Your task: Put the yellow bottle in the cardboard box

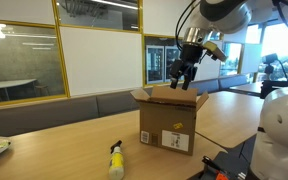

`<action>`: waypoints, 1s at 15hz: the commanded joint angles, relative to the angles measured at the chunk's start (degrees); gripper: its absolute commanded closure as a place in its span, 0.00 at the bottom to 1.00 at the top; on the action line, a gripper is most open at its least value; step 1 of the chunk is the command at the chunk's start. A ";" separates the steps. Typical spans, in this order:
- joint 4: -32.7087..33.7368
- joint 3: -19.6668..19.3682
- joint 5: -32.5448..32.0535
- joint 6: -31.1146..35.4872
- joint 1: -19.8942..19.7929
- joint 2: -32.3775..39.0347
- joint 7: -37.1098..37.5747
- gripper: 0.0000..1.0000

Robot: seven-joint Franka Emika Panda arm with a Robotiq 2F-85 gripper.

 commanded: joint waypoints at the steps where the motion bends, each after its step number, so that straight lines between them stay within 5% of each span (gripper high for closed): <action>1: 0.99 1.46 0.69 0.57 -0.30 1.52 0.39 0.00; 10: 12.14 12.39 1.16 9.28 2.77 23.47 7.46 0.00; 15: 23.10 14.70 2.49 10.01 3.40 39.80 13.90 0.00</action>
